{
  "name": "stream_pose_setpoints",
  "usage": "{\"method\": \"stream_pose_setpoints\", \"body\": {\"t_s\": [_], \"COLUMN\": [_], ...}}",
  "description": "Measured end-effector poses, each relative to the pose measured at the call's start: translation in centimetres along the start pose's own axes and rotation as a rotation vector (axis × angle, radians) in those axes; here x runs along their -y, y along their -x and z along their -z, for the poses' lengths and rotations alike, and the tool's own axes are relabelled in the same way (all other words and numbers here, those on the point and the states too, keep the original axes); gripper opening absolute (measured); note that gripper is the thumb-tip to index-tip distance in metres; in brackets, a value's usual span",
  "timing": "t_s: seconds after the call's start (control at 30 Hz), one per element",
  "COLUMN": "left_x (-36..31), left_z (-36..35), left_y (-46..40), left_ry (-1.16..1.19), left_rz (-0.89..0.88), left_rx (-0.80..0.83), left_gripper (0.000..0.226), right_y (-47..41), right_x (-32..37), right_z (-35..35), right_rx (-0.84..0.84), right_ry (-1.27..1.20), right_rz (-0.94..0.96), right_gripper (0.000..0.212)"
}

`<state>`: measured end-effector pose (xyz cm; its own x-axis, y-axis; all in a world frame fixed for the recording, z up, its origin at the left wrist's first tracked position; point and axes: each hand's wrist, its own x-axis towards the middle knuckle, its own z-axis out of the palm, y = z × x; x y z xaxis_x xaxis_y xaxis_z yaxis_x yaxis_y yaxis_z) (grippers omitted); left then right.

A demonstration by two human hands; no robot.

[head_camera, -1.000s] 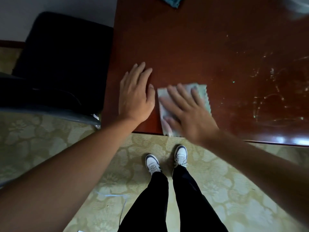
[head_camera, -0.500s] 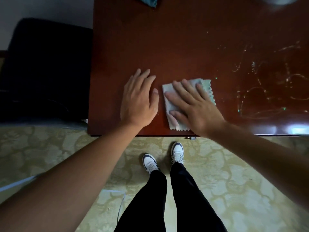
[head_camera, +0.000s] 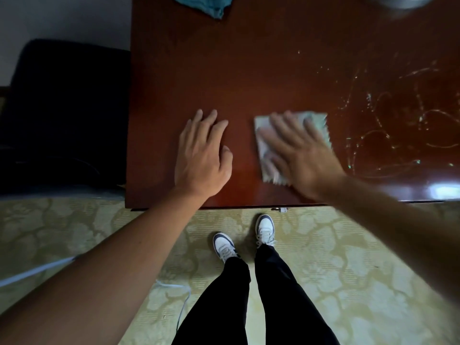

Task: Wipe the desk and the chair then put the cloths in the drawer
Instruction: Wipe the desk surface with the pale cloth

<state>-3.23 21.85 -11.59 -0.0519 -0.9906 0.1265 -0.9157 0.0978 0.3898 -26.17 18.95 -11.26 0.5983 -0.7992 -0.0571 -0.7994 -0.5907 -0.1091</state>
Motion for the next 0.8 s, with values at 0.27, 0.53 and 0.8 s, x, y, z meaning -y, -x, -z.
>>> {"method": "stream_pose_setpoints", "body": {"t_s": [0.27, 0.53, 0.8], "left_x": [0.3, 0.3, 0.4], "left_z": [-0.2, -0.2, -0.3], "left_y": [-0.1, -0.1, -0.1], "left_ry": [0.069, 0.104, 0.117], "left_rz": [0.024, 0.03, 0.043], "left_rx": [-0.033, -0.048, -0.031], "left_gripper": [0.047, 0.046, 0.044], "right_y": [-3.0, -7.0, -8.1], "right_x": [-0.2, -2.7, -3.1], "right_z": [-0.4, 1.0, 0.7], "right_rx": [-0.087, -0.024, -0.054], "right_ry": [-0.101, -0.127, -0.127], "right_rz": [-0.158, -0.234, -0.287], "right_gripper": [0.058, 0.06, 0.055]}}
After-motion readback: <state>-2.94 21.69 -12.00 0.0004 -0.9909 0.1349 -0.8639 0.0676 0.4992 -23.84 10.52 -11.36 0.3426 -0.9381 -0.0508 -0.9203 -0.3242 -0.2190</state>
